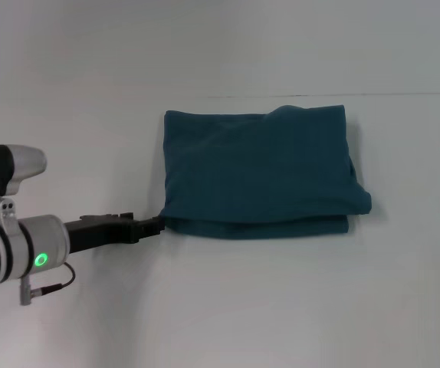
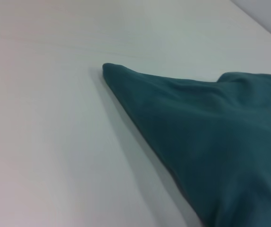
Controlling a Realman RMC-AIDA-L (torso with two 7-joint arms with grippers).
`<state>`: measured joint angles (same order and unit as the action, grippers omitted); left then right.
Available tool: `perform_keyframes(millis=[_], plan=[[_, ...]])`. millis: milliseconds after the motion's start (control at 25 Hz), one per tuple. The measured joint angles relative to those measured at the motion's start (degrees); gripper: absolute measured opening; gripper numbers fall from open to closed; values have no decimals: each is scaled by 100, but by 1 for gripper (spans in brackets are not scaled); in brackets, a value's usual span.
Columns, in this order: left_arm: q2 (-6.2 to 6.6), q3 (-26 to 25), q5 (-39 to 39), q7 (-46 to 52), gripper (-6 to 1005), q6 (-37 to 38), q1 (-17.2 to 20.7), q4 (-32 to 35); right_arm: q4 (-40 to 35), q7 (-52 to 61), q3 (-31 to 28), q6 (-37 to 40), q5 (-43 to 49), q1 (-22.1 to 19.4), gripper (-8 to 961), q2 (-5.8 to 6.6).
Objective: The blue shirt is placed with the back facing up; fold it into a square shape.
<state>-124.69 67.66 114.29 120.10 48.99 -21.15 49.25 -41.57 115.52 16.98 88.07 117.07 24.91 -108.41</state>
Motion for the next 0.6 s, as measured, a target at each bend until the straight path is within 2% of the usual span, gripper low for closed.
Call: perform_keyframes(millis=[200,360,520,600], plan=[[16,-263,66,-242,676,446,25,9,0,8,-2,0,-1,33,810,8],[35,-837,26,-202,675,1107,40,143,0,11,-2,0,-1,51,813,8],[87,-1406,-4,762,675,1664,-119,236,3,13,12,-1,-1,66,815,6],[197,-1531,56,1896,675,1738,-316,91,5,14,27,4,-1,67,816,6]])
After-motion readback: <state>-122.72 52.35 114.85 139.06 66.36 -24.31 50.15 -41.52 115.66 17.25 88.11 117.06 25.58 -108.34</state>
